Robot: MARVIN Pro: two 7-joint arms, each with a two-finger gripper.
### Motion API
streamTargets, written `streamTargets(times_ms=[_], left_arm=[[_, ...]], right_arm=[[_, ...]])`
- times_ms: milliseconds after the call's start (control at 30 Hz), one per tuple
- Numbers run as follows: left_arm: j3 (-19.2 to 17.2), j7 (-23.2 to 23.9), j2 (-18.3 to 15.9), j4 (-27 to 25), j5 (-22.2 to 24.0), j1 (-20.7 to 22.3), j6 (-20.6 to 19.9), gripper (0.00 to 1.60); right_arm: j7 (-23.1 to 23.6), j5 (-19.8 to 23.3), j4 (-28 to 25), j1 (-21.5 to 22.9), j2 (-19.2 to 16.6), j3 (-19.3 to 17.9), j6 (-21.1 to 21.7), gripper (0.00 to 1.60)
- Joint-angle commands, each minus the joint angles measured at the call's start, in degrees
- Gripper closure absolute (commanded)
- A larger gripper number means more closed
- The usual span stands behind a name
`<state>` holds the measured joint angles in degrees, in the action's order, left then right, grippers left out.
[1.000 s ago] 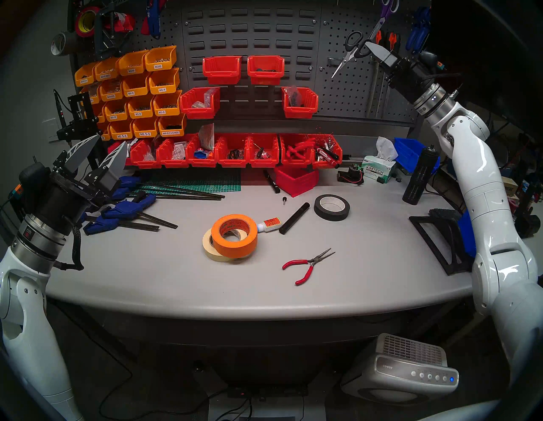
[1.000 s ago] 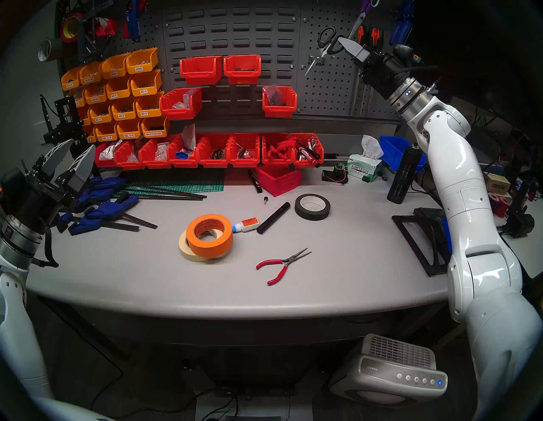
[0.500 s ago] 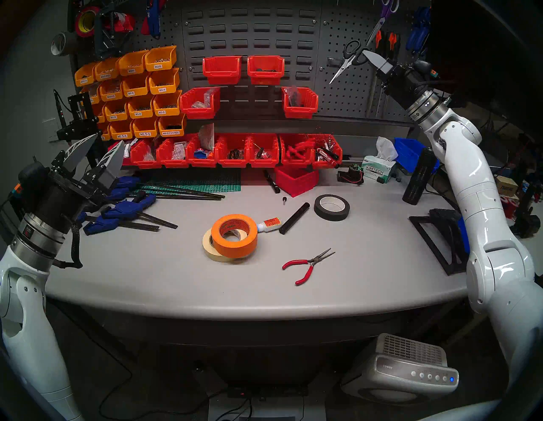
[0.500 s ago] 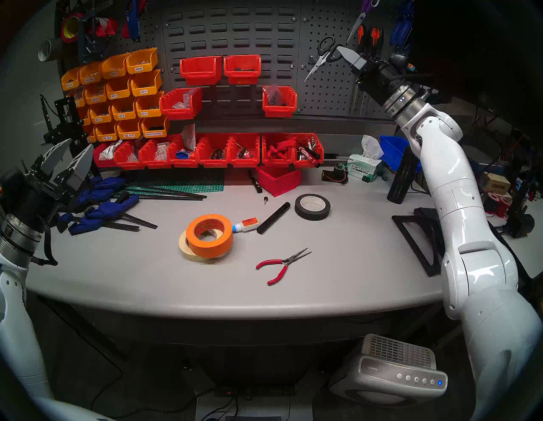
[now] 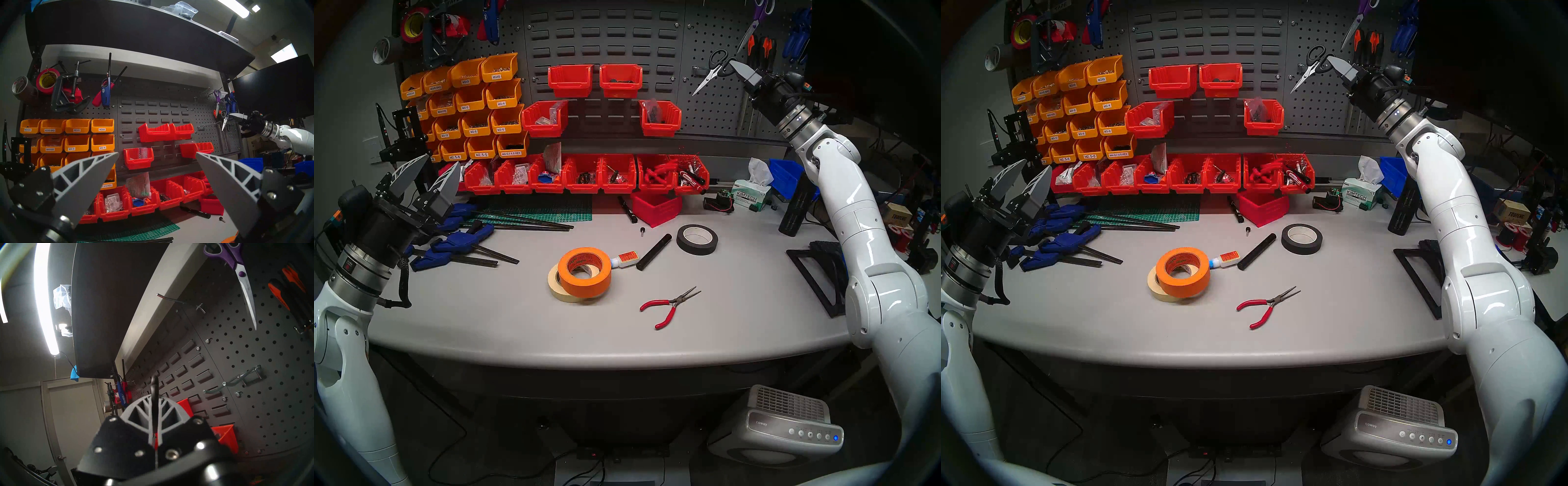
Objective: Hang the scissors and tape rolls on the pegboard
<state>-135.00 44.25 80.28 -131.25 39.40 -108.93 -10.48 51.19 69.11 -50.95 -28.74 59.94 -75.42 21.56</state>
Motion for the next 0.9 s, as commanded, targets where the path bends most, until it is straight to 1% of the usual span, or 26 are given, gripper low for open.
streamTargets(times_ms=[0, 267, 467, 667, 867], left_arm=[[0.12, -0.46, -0.85, -0.72, -0.3, 1.55, 0.64, 0.0], [0.14, -1.08, -1.61, 0.07, -0.58, 2.06, 0.71, 0.0], [0.38, -1.22, -1.99, 0.59, -0.66, 2.27, 0.87, 0.0], [0.55, -1.34, -2.35, 0.67, -0.57, 2.55, 0.88, 0.0], [0.68, -1.44, -2.45, 0.51, -0.45, 2.73, 0.89, 0.0]], right_arm=[[0.78, -0.37, 1.65, 5.6, 2.29, 0.36, -0.96, 1.6], [2.08, -1.12, 4.97, 7.16, 3.4, 0.56, -2.3, 1.6], [2.57, -1.79, 6.91, 7.7, 3.36, 0.36, -3.33, 1.6], [3.2, -2.04, 8.4, 8.13, 3.42, 0.26, -3.65, 1.6], [2.82, -1.91, 9.4, 8.55, 3.8, 0.03, -3.57, 1.6]])
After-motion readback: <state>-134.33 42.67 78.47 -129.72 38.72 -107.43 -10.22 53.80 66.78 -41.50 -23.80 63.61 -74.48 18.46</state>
